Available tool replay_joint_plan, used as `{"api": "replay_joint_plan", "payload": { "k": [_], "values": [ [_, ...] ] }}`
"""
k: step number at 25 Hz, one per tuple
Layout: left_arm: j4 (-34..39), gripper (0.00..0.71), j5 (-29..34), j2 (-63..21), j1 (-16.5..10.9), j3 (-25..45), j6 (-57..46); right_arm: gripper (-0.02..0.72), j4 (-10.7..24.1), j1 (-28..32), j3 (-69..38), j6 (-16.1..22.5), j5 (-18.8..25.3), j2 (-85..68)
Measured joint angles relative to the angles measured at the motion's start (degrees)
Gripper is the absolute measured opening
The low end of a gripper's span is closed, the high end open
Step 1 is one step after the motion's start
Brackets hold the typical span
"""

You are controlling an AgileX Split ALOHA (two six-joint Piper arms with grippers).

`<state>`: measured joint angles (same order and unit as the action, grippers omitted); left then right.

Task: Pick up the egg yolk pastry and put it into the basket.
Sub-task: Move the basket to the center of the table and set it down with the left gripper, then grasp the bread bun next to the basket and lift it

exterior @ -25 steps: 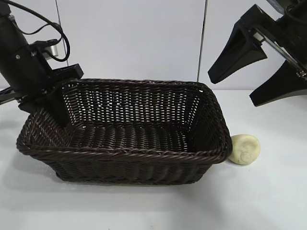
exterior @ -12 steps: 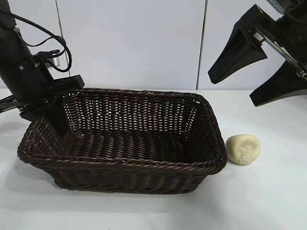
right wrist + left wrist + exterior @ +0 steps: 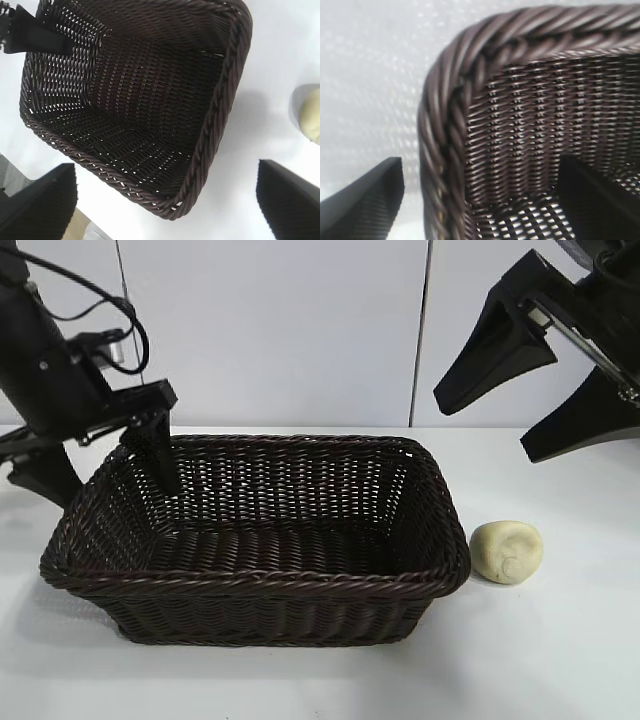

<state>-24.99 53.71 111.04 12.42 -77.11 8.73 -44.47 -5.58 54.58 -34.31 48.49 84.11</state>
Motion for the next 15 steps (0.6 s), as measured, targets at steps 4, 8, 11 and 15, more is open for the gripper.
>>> {"api": "replay_joint_plan", "payload": {
  "k": [4, 8, 11, 15],
  "values": [
    [2.6, 0.615, 2.6, -2.9, 0.0, -0.7, 0.0, 0.695, 0.0, 0.0, 0.0, 0.0, 0.0, 0.0],
    [6.5, 0.615, 3.5, -5.5, 0.0, -0.8, -0.3, 0.695, 0.1, 0.0, 0.0, 0.0, 0.0, 0.0],
    [7.5, 0.615, 4.7, -7.0, -0.5, -2.0, -0.3, 0.695, 0.1, 0.0, 0.0, 0.0, 0.0, 0.0],
    [8.1, 0.615, 6.9, -7.5, -3.5, -5.0, -0.3, 0.695, 0.1, 0.0, 0.0, 0.0, 0.0, 0.0]
  ]
}}
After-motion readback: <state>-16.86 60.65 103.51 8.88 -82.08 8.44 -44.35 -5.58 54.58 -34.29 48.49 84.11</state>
